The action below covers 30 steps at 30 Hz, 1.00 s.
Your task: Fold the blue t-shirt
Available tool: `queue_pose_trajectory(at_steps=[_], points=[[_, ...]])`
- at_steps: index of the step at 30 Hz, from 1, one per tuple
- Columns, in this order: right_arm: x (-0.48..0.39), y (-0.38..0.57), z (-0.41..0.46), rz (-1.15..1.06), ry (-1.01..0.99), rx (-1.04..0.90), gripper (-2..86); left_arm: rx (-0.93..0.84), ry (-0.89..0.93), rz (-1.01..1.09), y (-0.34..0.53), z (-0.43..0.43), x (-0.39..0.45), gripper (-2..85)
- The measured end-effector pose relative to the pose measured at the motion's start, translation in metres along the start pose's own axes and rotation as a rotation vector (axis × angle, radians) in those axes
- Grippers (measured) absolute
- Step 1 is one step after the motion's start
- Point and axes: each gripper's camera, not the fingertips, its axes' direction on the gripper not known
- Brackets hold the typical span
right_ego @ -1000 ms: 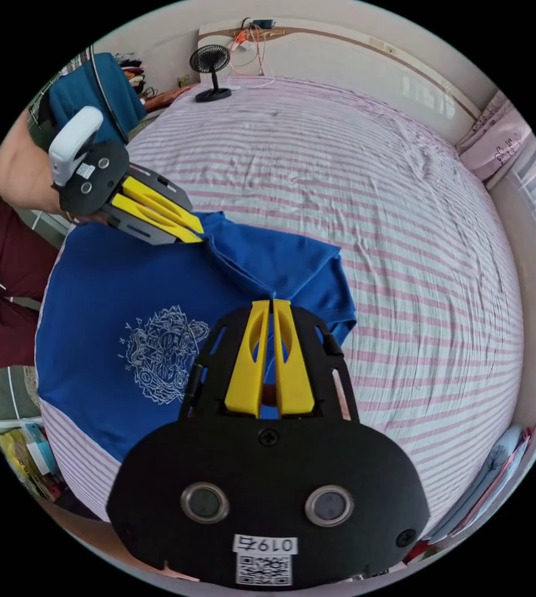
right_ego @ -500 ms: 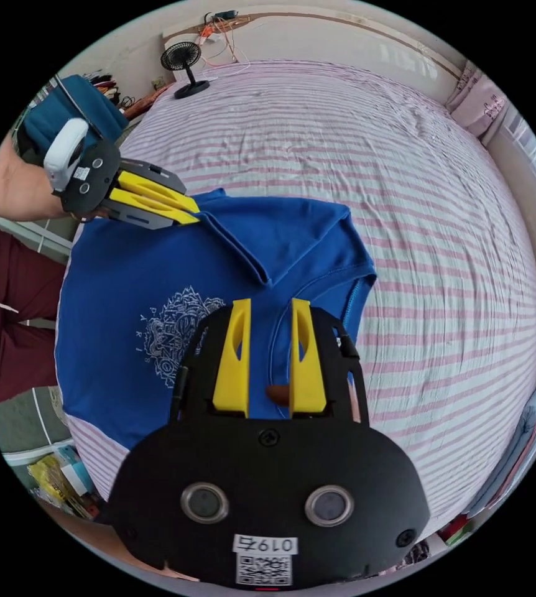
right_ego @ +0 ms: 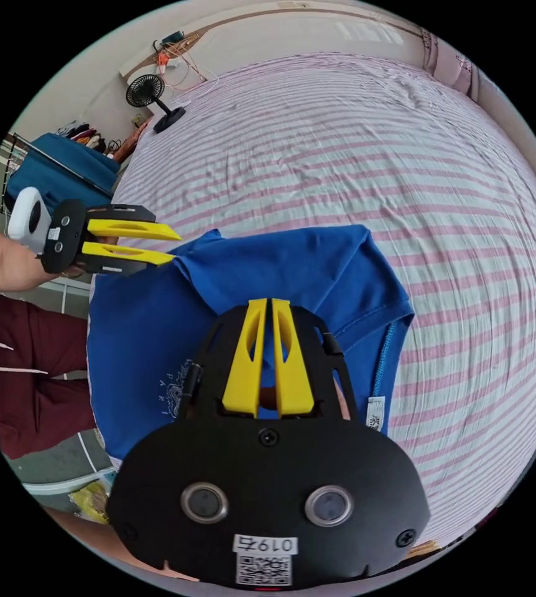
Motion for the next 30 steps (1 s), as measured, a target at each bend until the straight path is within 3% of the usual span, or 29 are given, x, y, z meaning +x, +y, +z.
queue_pose_trajectory(at_steps=[4, 7, 14, 18, 23, 30], points=[[0.012, -0.008, -0.026, 0.026, 0.011, 0.115, 0.1, 0.062, 0.050, -0.123, -0.005, -0.001, -0.042, 2.8], [0.041, -0.019, -0.039, 0.124, -0.017, 0.177, 3.1, 0.101, 0.246, -0.189, -0.019, 0.015, -0.080, 5.2], [0.115, -0.061, -0.036, 0.221, -0.113, 0.055, 6.2, -0.033, 0.482, -0.021, -0.059, 0.080, -0.145, 9.3], [0.129, -0.079, -0.031, 0.217, -0.157, -0.008, 6.6, -0.052, 0.522, 0.093, -0.076, 0.104, -0.175, 8.9], [0.157, -0.088, -0.043, 0.308, -0.194, 0.045, 7.1, -0.104, 0.542, 0.210, -0.090, 0.129, -0.193, 8.0], [0.172, -0.098, -0.046, 0.332, -0.244, 0.010, 7.5, -0.125, 0.544, 0.250, -0.105, 0.156, -0.217, 5.5]])
